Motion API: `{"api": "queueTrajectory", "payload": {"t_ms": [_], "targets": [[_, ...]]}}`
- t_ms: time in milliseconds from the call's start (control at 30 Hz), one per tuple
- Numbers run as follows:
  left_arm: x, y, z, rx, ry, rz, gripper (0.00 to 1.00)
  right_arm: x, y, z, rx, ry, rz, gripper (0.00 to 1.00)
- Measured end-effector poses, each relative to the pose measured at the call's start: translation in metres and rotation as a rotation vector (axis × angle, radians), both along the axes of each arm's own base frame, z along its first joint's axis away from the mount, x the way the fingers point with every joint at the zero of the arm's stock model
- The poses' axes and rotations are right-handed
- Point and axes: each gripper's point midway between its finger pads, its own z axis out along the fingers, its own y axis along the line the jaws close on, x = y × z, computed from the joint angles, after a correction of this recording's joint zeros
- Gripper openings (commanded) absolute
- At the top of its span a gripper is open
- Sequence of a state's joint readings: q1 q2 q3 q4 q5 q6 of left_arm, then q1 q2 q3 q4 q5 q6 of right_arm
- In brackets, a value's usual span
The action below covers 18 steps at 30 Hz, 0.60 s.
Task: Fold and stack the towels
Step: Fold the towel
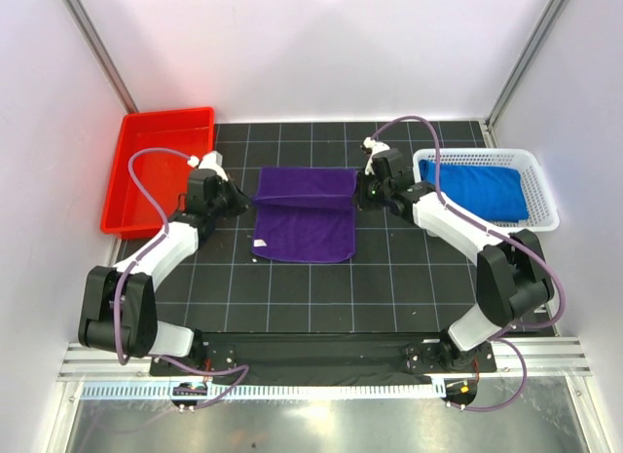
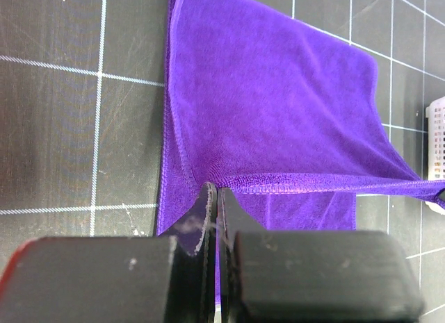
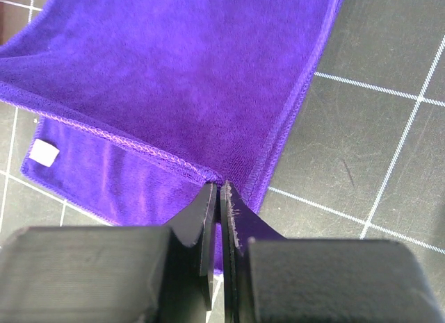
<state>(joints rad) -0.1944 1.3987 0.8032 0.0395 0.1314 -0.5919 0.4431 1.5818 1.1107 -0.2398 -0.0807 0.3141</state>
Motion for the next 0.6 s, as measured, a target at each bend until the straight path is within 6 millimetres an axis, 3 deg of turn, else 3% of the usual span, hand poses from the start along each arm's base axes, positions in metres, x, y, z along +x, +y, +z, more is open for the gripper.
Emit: {"api": "queueTrajectory", "payload": {"t_ms": [467, 600], "targets": [[-0.013, 0.003, 0.014, 0.0, -0.026, -0.004, 0.0, -0.016, 0.001, 0.001, 0.001, -0.007, 0.013, 0.01], [-0.019, 0.002, 0.006, 0.004, -0.008, -0.008, 0.0, -0.02, 0.0, 0.0, 0.004, -0.008, 0.012, 0.01]]}}
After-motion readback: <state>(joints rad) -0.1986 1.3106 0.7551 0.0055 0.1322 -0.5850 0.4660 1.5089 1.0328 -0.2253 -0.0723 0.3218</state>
